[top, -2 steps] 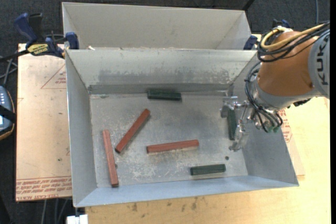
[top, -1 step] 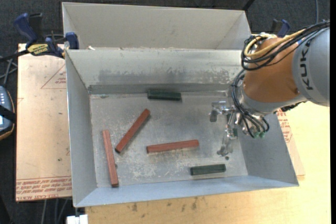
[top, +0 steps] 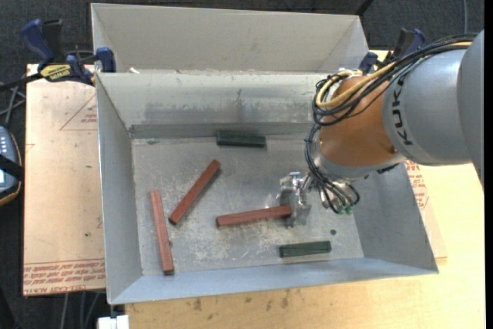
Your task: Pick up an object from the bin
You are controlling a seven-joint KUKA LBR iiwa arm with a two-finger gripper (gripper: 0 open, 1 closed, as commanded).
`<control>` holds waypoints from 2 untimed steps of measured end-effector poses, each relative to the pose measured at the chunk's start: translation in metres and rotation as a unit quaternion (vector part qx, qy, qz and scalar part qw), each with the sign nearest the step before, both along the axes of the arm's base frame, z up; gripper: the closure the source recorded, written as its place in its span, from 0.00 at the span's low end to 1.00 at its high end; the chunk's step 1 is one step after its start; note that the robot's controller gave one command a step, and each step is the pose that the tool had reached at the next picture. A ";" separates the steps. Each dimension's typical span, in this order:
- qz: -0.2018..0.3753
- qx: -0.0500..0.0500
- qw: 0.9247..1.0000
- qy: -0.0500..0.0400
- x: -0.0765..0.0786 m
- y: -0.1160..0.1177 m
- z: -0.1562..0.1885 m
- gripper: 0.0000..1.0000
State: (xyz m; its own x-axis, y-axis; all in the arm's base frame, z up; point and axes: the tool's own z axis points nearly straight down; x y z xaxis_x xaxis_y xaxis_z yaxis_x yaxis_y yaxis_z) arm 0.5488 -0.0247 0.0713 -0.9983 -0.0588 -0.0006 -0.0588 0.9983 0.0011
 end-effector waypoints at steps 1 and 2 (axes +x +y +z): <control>0.000 0.000 1.000 0.000 0.000 0.000 0.000 1.00; 0.001 0.000 1.000 0.004 0.001 0.005 0.039 1.00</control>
Offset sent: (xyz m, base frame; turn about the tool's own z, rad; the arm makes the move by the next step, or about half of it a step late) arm 0.0094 0.0135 0.1101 -0.0030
